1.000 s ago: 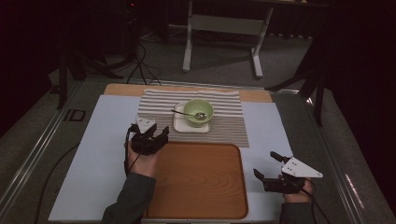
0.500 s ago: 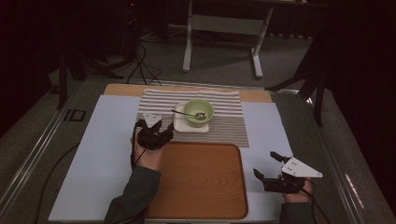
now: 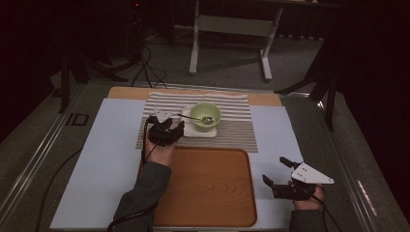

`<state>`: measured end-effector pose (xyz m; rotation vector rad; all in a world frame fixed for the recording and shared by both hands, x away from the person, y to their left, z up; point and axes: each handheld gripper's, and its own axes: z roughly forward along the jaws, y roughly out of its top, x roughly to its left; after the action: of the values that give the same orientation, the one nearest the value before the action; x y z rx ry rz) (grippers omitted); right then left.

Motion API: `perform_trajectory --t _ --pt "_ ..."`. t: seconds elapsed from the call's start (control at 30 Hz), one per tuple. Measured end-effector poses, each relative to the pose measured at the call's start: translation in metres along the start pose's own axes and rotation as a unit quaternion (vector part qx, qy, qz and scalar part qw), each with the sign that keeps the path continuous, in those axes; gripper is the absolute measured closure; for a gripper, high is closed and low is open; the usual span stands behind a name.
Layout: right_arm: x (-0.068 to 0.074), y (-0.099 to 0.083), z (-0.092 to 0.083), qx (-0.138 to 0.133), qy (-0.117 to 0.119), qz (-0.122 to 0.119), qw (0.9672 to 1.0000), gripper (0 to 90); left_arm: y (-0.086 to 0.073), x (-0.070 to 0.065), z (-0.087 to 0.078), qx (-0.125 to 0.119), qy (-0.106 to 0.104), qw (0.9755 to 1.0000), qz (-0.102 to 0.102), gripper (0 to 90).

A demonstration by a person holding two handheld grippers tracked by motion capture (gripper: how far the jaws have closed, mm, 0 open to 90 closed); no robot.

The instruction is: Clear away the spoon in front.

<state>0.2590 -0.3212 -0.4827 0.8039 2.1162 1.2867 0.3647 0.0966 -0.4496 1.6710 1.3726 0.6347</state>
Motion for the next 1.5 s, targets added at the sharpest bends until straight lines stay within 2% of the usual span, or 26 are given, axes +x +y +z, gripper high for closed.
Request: perform_trajectory --t 0.13,0.37,0.63,0.83,1.17,1.5 --pt "0.000 0.000 0.000 0.001 0.001 -0.001 1.0000 10.6 0.001 0.003 0.009 0.002 0.005 1.0000 0.004 53.4" --pt "0.000 0.000 0.001 0.000 0.002 0.000 1.0000 10.6 0.003 0.010 0.029 0.005 -0.001 0.9999 -0.014 53.1" --pt "-0.001 0.000 0.001 0.000 0.002 0.000 1.0000 10.6 -0.001 0.008 0.050 0.012 -0.009 0.9995 -0.027 52.3" --pt "-0.001 0.000 0.001 0.000 0.002 0.000 1.0000 10.6 -0.003 0.007 0.062 0.009 -0.021 0.9991 -0.037 53.2" --pt "-0.002 0.000 0.000 -0.002 0.002 0.002 1.0000 10.6 -0.002 0.002 0.074 0.005 -0.032 0.9988 -0.037 61.6" --pt "-0.002 -0.001 0.000 -0.001 0.002 0.002 1.0000 10.6 0.000 -0.003 0.082 0.006 -0.027 0.9990 -0.034 67.2"
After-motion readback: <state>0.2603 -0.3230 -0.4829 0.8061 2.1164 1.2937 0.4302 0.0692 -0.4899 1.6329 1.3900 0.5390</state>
